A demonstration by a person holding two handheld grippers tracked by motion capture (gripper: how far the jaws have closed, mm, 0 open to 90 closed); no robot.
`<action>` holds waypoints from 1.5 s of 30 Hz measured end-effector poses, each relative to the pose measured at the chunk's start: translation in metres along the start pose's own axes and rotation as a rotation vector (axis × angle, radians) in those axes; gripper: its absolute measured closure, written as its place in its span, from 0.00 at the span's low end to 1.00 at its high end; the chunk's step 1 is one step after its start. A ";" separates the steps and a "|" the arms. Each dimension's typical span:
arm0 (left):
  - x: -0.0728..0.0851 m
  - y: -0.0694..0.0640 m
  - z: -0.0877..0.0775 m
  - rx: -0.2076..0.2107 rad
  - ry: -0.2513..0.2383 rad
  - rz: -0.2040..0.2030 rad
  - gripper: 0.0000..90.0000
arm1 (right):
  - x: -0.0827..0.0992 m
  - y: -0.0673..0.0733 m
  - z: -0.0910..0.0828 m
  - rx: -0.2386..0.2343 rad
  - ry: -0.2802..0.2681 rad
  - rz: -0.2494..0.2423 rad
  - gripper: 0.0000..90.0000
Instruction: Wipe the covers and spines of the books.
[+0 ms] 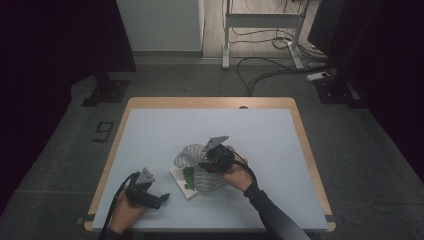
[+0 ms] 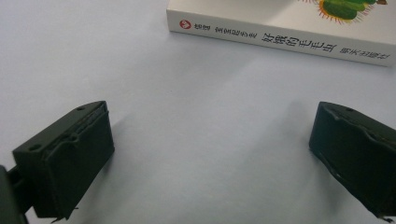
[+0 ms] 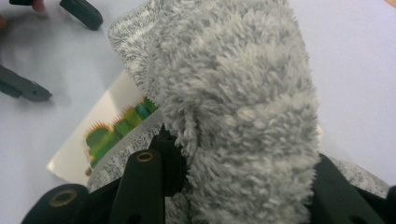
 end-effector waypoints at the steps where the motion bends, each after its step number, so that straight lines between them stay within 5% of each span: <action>1: 0.000 0.000 0.000 -0.001 0.000 0.000 0.00 | 0.002 -0.002 -0.003 0.003 0.000 0.004 0.67; 23: 0.000 0.000 0.000 -0.002 0.000 0.000 0.00 | 0.050 -0.041 -0.062 0.092 -0.006 0.075 0.66; 45: 0.000 0.000 0.000 -0.001 0.000 0.001 0.00 | 0.114 -0.085 -0.133 0.226 -0.027 0.206 0.66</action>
Point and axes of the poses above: each handheld gripper's, and its own axes: z roughly forward along the jaws, x roughly out of its underside, y roughly to its left, the point moved 7 cm from there along z, roughly forward along the jaws, and after that the axes turned 1 degree about z, right-handed, at the moved point
